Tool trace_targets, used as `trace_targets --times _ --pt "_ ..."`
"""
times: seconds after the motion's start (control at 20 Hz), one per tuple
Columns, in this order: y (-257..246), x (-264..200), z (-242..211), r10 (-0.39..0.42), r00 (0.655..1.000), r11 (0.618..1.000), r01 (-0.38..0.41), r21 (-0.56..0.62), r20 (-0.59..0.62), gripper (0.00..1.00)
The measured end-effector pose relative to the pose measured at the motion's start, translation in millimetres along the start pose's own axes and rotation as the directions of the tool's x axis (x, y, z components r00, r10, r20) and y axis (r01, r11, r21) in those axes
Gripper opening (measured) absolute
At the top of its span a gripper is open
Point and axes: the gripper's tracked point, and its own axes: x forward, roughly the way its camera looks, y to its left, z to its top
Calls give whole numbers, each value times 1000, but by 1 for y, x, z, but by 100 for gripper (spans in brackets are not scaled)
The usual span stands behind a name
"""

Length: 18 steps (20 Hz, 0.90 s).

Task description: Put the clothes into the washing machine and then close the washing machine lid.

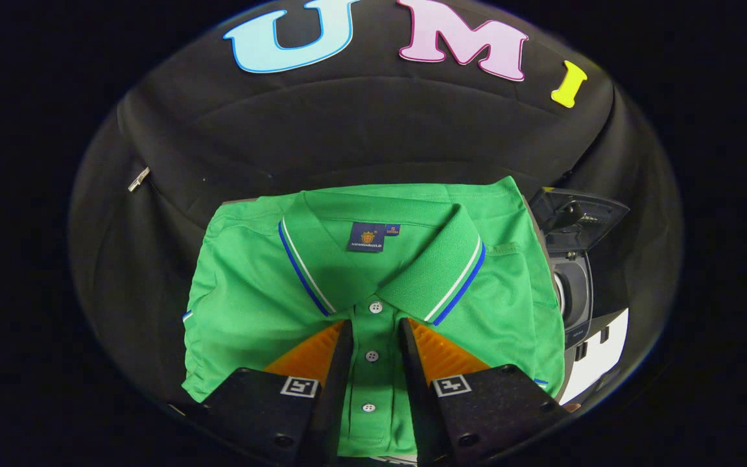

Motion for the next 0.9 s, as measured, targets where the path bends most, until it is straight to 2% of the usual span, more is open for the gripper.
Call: trace_targets --times 0.15,0.35,0.4,0.5,0.65,0.8,0.9 --pt "0 1 0 3 1000 1000 -3 8 -9 49" --pt "-1 1 0 -31 999 999 32 33 -36 49" --pt "1 4 7 -32 999 999 32 35 3 49" --pt "-1 4 9 -19 1000 1000 19 -15 9 8" --pt "1 4 9 -22 1000 999 22 34 18 9" --pt "-1 5 9 -74 996 997 75 -18 40 9" --pt "-2 2 13 -121 988 990 127 -62 99 8"
